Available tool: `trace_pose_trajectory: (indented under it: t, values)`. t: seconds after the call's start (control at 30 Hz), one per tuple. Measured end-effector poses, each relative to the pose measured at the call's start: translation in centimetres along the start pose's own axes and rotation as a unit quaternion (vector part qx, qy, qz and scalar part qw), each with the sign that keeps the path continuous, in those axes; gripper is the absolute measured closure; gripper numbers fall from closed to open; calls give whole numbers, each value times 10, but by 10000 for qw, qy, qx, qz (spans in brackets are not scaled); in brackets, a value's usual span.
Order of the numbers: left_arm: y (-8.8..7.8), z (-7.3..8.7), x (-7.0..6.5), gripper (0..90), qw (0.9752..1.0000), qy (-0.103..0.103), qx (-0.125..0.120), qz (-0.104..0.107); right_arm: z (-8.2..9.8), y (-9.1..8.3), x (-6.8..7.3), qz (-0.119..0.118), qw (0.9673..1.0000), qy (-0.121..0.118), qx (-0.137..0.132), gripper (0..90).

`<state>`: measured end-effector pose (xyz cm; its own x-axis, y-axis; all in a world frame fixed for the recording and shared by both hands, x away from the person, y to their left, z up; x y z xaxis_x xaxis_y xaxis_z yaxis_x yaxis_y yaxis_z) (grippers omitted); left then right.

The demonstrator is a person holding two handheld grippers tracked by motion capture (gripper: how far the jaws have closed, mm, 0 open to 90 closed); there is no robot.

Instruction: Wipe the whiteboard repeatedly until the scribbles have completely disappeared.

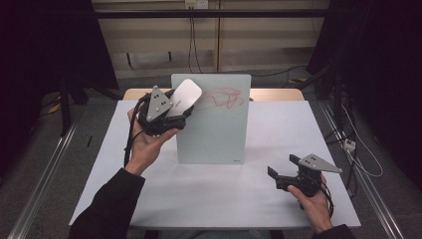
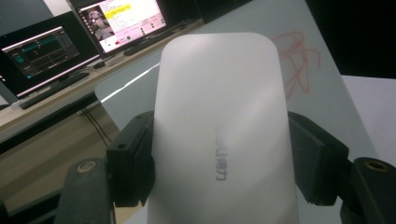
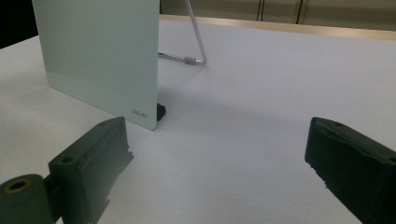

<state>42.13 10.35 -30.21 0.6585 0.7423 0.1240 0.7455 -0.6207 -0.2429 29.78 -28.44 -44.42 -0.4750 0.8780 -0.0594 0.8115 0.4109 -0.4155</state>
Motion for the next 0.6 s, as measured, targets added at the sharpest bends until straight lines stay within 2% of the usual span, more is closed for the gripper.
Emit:
trace_pose_trajectory:
  t: [0.07, 0.2, 0.4, 0.6]
  values:
    - [3, 2, 2, 311, 9999, 68, 86, -21, 0, 0, 0, -6, 10000, 12, -1, 60]
    - [8, 4, 3, 311, 10000, 86, 29, -31, 0, 0, 0, -19, 10000, 6, 1, 59]
    - [13, 6, -1, 311, 9994, 318, 110, -108, 0, 0, 0, -17, 10000, 4, 2, 59]
    - [18, 9, -3, 312, 9994, 301, 67, -183, 0, 0, 0, -21, 10000, 3, -3, 59]
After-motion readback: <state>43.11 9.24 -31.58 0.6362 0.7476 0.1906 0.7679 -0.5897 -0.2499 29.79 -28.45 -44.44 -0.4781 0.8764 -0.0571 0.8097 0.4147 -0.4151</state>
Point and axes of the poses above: each handheld gripper's, and its own axes: y roughly forward along the jaws, z roughly out of its underside, x roughly to its left, the point moved 1 cm from there along y, roughly forward along the jaws, and after that the axes turned 11 degrees about -y, right-handed, at the moved point
